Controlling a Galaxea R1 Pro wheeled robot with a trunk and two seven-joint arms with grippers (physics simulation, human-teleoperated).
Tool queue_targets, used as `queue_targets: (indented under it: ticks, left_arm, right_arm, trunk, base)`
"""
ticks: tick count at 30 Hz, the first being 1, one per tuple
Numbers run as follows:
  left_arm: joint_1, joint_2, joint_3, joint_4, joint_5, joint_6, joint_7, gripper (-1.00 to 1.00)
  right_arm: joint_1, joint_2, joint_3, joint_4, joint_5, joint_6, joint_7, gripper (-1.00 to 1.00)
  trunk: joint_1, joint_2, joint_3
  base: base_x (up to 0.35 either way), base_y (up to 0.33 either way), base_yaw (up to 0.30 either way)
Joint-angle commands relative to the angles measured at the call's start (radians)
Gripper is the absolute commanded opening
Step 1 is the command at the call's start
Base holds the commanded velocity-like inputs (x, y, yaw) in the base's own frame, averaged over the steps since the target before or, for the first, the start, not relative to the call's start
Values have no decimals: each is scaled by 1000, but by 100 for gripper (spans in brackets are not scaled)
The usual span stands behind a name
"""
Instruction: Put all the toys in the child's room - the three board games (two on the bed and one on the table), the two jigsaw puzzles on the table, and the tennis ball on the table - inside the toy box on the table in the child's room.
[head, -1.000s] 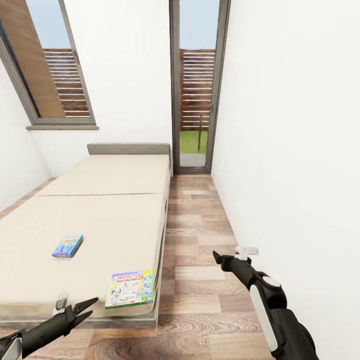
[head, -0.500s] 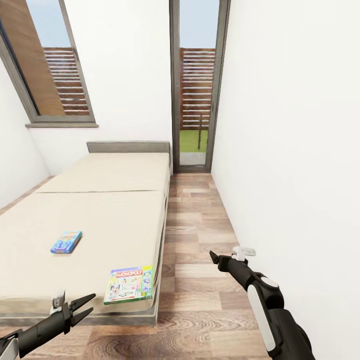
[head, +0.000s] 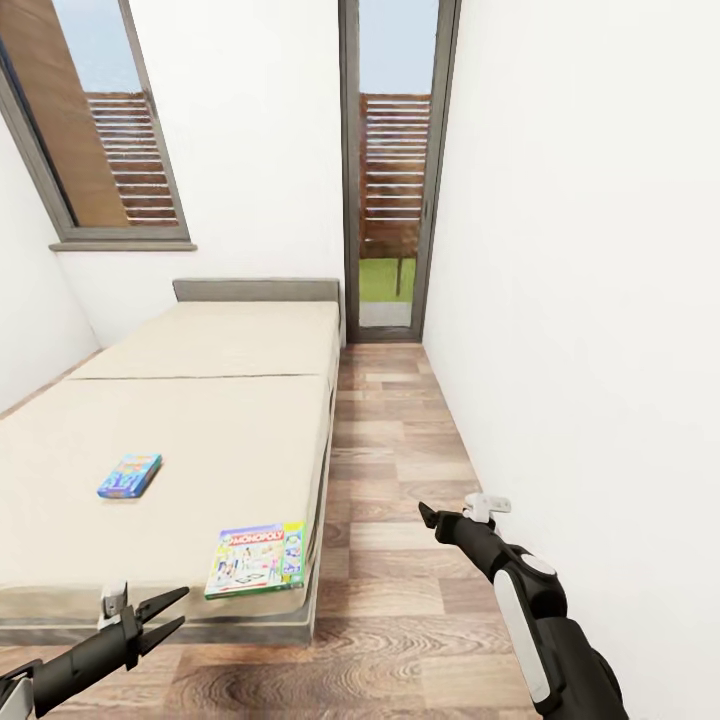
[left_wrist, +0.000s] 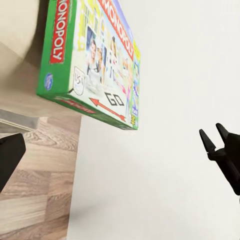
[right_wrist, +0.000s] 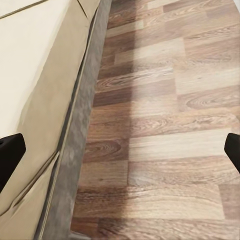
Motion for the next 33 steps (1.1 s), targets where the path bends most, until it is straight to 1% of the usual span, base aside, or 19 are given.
queue_targets:
  ticks: [1, 9, 11, 17, 20, 33]
  left_arm:
    - [-1, 2, 5, 0, 2, 10, -2, 100]
    - [-1, 4, 14, 0, 1, 11, -2, 100]
    - [-1, 4, 14, 0, 0, 11, -2, 100]
    - [-1, 4, 14, 0, -1, 9, -1, 100]
    - [-1, 4, 14, 0, -1, 8, 0, 100]
    - [-1, -1, 13, 0, -3, 3, 9, 100]
  right_arm:
    - [-1, 1, -2, -1, -2, 6, 5, 100]
    - [-1, 2, 1, -10, -1, 9, 6, 100]
    - [-1, 2, 9, -11, -1, 10, 7, 100]
    - [-1, 2, 62, -12, -1, 21, 7, 100]
    - [-1, 4, 77, -12, -1, 30, 7, 100]
    - [-1, 3, 86, -12, -1, 57, 7, 100]
  trunk:
    - [4, -8, -4]
    - [34, -64, -29]
    - [42, -78, -35]
    - [65, -120, -54]
    - [77, -141, -64]
    - [126, -232, -104]
  base:
    - [0, 0, 0]
    - [0, 0, 0]
    - [0, 0, 0]
    - [0, 0, 0]
    - [0, 0, 0]
    - [0, 0, 0]
